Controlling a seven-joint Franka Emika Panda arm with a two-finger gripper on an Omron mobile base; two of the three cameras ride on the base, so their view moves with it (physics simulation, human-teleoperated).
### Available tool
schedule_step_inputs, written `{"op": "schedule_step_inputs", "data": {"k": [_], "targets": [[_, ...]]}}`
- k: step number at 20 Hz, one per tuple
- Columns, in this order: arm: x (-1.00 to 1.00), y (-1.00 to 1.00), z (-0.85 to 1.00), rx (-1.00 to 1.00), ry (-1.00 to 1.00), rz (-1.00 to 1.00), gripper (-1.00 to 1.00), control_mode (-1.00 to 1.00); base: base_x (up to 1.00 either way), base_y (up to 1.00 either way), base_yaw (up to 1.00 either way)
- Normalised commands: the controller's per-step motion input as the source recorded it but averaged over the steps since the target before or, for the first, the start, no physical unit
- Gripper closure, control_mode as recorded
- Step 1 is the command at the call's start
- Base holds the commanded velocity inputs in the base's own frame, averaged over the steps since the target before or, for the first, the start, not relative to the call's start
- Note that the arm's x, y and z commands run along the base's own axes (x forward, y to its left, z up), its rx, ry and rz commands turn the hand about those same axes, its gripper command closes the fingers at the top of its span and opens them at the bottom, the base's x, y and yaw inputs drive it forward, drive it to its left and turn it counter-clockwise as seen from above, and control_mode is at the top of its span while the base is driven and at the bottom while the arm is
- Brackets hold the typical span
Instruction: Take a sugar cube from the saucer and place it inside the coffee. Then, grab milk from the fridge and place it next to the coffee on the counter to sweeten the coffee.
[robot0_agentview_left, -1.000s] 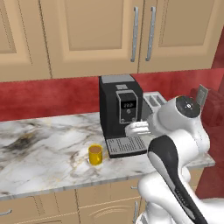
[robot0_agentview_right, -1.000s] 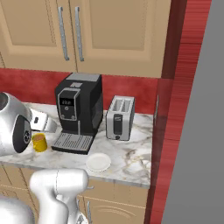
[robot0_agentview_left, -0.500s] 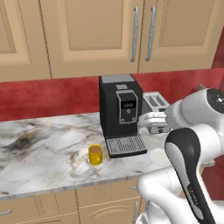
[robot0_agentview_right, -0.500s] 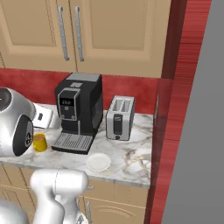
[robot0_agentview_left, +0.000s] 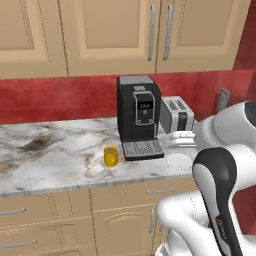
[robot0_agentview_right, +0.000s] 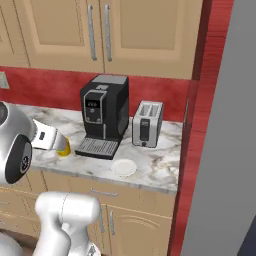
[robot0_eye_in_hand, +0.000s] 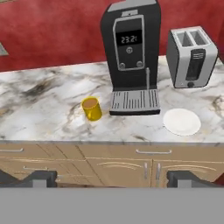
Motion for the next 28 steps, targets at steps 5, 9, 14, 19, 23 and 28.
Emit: {"op": "schedule_step_inputs", "data": {"k": [5, 9, 14, 19, 23, 28], "targets": [[0.0, 0.0, 0.0, 0.0, 0.0, 0.0, -1.0, 1.0, -0.29, 0.17, 0.37], [0.0, 0.0, 0.0, 0.0, 0.0, 0.0, -1.0, 1.0, 0.04, 0.32, 0.75], [0.0, 0.0, 0.0, 0.0, 0.0, 0.0, -1.0, 1.0, 0.01, 0.13, 0.93], [0.0, 0.0, 0.0, 0.0, 0.0, 0.0, -1.0, 1.0, 0.0, 0.06, 0.95], [0.0, 0.0, 0.0, 0.0, 0.0, 0.0, -1.0, 1.0, 0.04, 0.07, 0.91], [0.0, 0.0, 0.0, 0.0, 0.0, 0.0, -1.0, 1.0, 0.76, 0.15, 0.62]]}}
